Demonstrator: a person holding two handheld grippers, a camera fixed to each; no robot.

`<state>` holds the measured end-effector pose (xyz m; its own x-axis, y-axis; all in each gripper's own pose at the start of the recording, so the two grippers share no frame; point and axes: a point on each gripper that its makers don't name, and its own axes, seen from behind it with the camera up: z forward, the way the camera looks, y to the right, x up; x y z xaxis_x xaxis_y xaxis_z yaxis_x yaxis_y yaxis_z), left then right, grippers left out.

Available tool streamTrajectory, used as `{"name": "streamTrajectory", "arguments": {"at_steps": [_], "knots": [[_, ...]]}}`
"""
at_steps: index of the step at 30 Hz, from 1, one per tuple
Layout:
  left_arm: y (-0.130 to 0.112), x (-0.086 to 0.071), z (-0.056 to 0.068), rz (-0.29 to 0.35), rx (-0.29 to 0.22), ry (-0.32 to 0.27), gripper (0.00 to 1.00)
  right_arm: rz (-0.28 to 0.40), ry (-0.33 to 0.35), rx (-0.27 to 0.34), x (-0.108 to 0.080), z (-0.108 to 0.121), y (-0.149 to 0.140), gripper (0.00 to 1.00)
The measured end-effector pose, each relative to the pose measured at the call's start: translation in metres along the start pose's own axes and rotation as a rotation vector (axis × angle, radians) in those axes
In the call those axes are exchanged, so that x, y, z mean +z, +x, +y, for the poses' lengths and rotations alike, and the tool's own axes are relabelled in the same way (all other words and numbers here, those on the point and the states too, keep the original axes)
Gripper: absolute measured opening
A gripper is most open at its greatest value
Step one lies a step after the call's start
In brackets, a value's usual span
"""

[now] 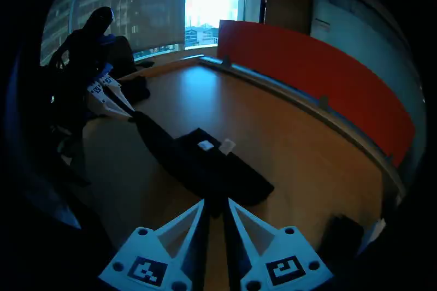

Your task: Fold towel

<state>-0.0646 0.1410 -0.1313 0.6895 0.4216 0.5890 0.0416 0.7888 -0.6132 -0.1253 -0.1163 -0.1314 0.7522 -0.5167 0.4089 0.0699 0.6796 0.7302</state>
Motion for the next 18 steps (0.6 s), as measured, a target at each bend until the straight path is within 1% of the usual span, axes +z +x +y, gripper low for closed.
{"name": "streamTrajectory", "arguments": {"at_steps": [3, 9, 18], "knots": [[0.0, -0.003, 0.003, 0.001, -0.008, -0.004, 0.09, 0.001, -0.001, 0.005, -0.002, 0.0, -0.001, 0.16], [0.0, -0.007, 0.011, 0.0, -0.002, -0.012, 0.09, -0.003, -0.003, 0.014, -0.004, 0.0, -0.004, 0.16], [-0.001, -0.004, 0.014, -0.005, -0.011, -0.014, 0.09, -0.017, -0.002, 0.009, -0.003, 0.001, -0.008, 0.16]]}}
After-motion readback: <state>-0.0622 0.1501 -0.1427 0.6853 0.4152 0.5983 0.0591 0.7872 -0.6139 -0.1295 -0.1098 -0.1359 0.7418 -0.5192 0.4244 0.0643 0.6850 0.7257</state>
